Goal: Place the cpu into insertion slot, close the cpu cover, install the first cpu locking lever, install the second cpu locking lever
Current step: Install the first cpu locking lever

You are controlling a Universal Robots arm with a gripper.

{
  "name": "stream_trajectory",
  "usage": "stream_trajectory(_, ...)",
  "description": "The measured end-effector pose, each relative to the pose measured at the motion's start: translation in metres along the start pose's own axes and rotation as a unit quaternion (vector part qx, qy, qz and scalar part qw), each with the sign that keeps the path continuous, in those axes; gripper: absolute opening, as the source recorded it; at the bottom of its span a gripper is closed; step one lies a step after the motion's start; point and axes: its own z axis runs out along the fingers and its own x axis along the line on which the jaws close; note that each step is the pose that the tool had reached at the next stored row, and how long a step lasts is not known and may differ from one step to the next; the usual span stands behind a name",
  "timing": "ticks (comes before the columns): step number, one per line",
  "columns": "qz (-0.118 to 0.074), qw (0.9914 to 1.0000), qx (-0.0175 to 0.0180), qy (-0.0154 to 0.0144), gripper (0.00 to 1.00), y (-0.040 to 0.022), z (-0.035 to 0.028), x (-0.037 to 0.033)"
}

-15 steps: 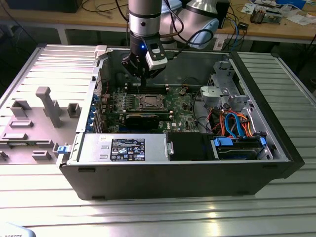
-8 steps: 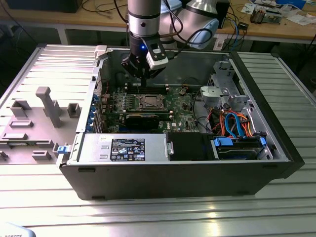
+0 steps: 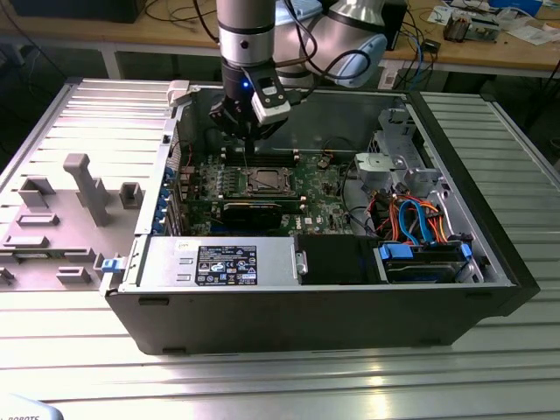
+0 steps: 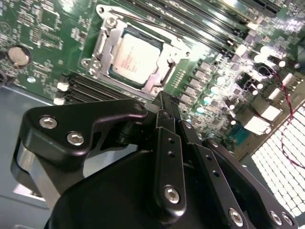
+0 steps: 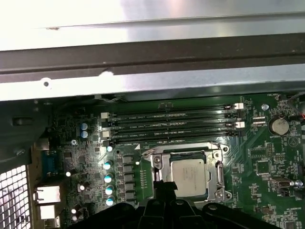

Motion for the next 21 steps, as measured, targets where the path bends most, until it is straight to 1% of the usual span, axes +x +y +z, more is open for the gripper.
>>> stream_trajectory(2,0.0,1.0,0.0,-0.0003,0.11,0.0,0.0002,0.0047)
stream_trajectory(3,0.0,1.0,-0.0001,-0.0005,0.11,0.0001,0.0005,0.0082)
stream_trajectory(4,0.0,1.0,0.0,-0.0006,0.11,0.0001,0.0005,0.0105)
stream_trajectory(6,0.0,1.0,-0.0001,-0.0011,0.11,-0.0001,0.0007,0.0129)
stream_trajectory(7,-0.001,1.0,-0.0001,-0.0014,0.11,-0.0004,0.0008,0.0172)
stream_trajectory(8,-0.001,1.0,-0.0001,-0.0015,0.11,-0.0005,0.0009,0.0187)
stream_trajectory(10,-0.007,0.99998,-0.0003,-0.0015,0.11,-0.0005,0.0013,0.02)
stream_trajectory(14,-0.029,0.99957,-0.001,-0.0014,0.11,-0.0004,0.002,0.0205)
stream_trajectory(16,-0.03,0.99954,-0.0011,-0.0016,0.11,-0.0004,0.0022,0.022)
stream_trajectory(17,-0.03,0.99954,-0.001,-0.0015,0.11,0.0,0.0021,0.0247)
stream_trajectory(21,-0.03,0.99953,-0.001,-0.0016,0.11,0.0048,0.002,0.0263)
